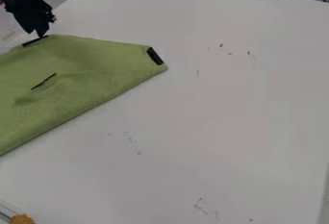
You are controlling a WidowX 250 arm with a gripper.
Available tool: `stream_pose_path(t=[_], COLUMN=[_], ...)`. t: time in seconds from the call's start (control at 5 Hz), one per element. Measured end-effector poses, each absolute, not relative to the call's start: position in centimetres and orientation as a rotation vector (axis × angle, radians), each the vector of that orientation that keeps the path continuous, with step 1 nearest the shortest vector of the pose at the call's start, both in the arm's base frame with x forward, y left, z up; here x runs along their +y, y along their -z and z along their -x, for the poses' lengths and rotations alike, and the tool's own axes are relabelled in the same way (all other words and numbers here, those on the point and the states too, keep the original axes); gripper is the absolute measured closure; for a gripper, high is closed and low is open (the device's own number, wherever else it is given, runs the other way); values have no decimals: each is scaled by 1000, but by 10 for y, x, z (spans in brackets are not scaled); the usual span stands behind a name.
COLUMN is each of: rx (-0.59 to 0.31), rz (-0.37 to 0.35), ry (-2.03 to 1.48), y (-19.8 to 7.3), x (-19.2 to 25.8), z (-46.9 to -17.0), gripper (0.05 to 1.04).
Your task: Fold the cloth from top left to bottom right
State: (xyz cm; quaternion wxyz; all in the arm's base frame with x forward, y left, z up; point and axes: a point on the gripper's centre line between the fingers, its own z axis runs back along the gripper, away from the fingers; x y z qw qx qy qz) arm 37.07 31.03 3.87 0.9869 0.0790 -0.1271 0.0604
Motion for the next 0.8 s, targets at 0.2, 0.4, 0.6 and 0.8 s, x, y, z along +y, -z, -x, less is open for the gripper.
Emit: stream_pose_path(t=[0.2, 0.4, 0.6, 0.8], rx=[-256, -251, -246, -232], rz=[-153, -142, -140, -113], ry=[-128, -134, -139, -135], y=[-37, -35, -34, -23], x=[309, 307, 307, 303], z=[-370, -369, -368, -369], gripper=[859, 619, 307, 84])
